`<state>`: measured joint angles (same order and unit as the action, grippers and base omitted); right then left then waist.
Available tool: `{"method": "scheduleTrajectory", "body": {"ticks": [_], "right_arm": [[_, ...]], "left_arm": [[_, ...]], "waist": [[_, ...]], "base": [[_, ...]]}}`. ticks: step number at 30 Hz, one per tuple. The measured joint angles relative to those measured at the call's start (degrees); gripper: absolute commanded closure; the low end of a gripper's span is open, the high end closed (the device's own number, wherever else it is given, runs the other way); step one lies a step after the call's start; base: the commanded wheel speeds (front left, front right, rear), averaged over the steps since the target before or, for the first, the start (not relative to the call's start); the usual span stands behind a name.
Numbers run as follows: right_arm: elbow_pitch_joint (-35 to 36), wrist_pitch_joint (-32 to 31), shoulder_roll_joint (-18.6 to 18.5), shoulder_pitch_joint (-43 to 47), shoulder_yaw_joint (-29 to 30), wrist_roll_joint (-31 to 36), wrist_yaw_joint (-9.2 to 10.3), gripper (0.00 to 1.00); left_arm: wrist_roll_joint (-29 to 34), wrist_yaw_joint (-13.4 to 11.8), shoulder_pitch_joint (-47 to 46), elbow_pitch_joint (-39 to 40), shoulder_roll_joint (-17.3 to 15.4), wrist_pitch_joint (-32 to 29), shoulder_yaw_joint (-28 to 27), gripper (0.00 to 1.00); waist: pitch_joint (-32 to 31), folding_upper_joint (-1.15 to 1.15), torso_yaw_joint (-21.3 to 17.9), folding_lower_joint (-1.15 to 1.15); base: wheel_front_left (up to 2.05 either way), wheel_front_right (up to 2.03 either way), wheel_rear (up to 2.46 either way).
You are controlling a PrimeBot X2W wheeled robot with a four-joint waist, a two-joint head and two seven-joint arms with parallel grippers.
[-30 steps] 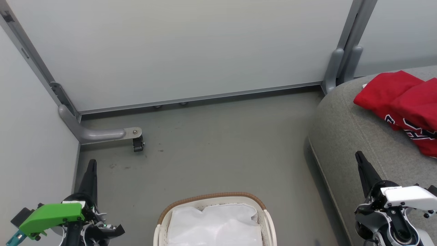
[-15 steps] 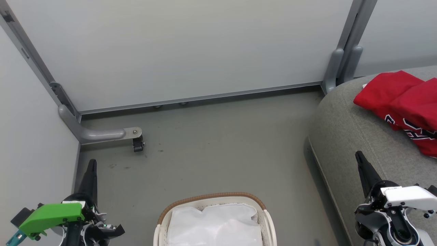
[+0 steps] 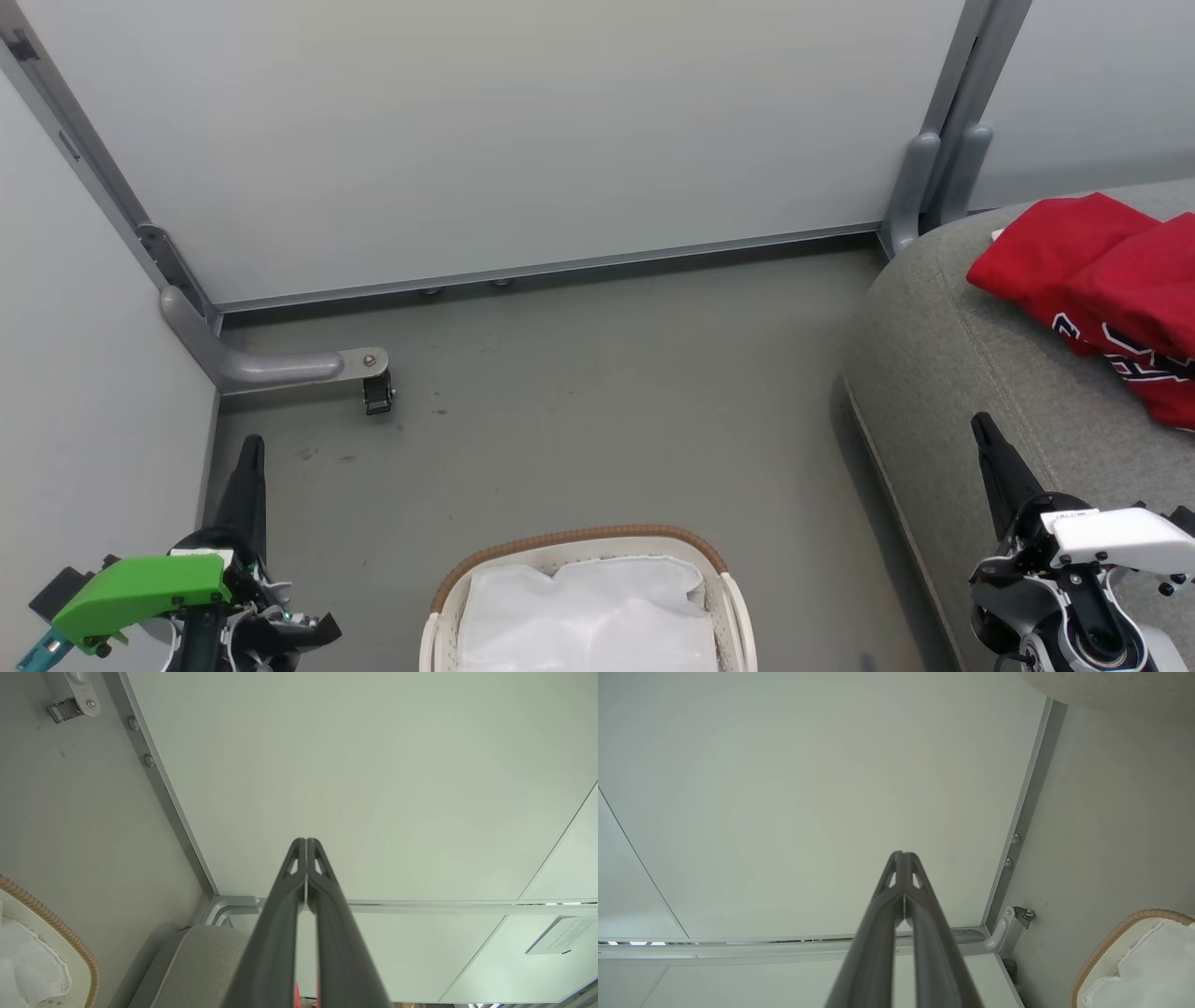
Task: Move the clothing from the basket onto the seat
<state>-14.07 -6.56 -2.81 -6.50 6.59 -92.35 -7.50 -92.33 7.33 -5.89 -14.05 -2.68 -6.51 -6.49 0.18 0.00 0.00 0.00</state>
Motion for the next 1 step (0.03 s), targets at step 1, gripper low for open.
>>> {"method": "scheduleTrajectory", "body": {"ticks": [1], "right_arm": [[0.00, 0.00, 0.00, 0.00, 0.00, 0.00, 0.01, 1.00]], "left_arm": [[0.00, 0.00, 0.00, 0.00, 0.00, 0.00, 0.00, 1.00]], "waist": [[0.00, 0.00, 0.00, 0.00]], "base": [[0.00, 0.00, 0.00]]}}
